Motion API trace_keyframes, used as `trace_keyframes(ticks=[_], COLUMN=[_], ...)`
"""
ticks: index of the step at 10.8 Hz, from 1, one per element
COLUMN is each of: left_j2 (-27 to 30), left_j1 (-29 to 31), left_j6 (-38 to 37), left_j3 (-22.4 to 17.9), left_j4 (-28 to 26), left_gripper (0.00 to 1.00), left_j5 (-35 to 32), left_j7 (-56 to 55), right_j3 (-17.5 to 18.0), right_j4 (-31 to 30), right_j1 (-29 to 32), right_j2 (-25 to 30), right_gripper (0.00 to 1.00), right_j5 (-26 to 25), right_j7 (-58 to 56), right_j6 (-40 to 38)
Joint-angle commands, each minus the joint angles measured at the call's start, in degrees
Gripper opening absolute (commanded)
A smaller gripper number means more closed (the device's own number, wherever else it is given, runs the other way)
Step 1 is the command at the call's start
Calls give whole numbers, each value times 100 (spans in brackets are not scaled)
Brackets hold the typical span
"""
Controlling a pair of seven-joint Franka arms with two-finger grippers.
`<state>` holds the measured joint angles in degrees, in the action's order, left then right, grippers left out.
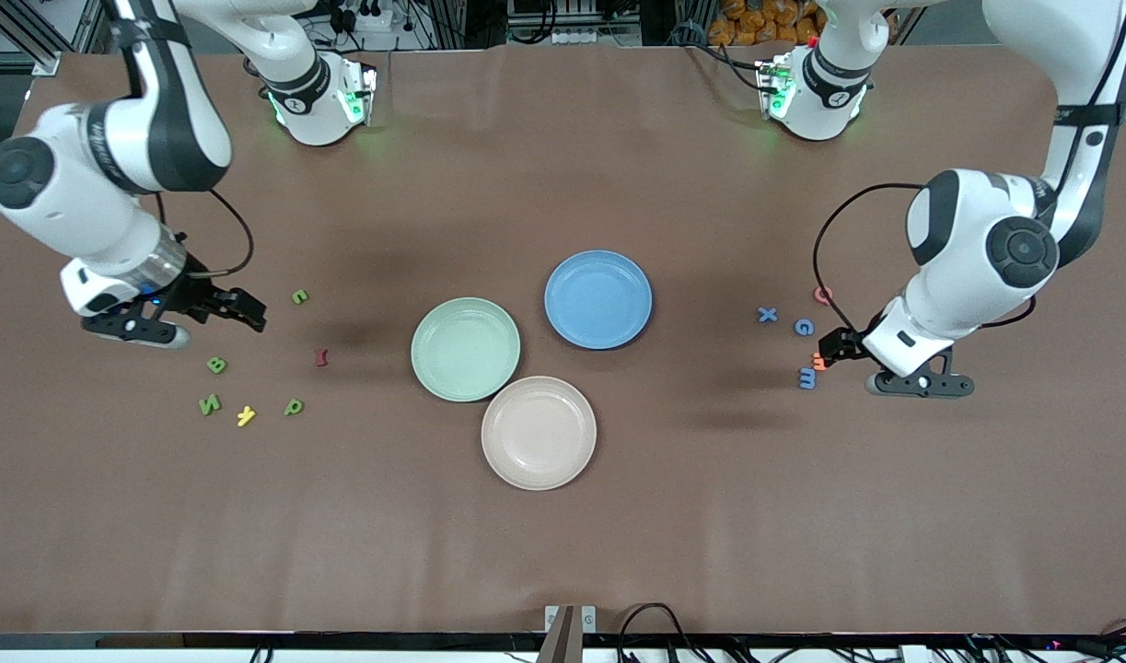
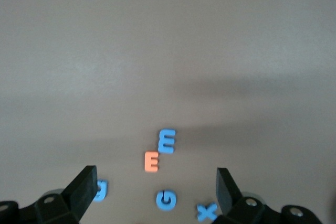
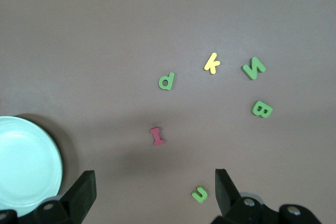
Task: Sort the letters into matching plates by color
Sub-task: 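Grasp the blue E with the left gripper while the right gripper descends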
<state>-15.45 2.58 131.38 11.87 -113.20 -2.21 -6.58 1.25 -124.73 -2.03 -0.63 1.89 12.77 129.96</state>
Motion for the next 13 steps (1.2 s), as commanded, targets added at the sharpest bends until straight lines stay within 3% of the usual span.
trace_keyframes(ticks=[1, 4, 5, 9, 13], left_j2=[-405, -695, -775, -1126, -1364], left_j1=[15, 23, 23, -12, -38], left_j6=[878, 977, 1064, 1337, 1557], left_j3=[8, 8, 17, 26, 26], left_j4=[-219, -220, -229, -211, -194], left_gripper=[98, 92, 86, 76, 76], left_j5=[-157, -629, -692, -684, -631], left_j7=[-36, -54, -54, -89, -98], right_j3=[-11, -11, -11, -20, -11], right_j4=[-991, -1325, -1491, -1669, -1722], right_j1=[-61, -26, 1, 62, 343], right_j2=[265, 160, 107, -428, -895], right_gripper=[100, 100, 100, 100, 100], right_j5=[49, 49, 49, 40, 31], right_j7=[130, 77, 33, 24, -221], right_j6=[890, 978, 1144, 1707, 1989])
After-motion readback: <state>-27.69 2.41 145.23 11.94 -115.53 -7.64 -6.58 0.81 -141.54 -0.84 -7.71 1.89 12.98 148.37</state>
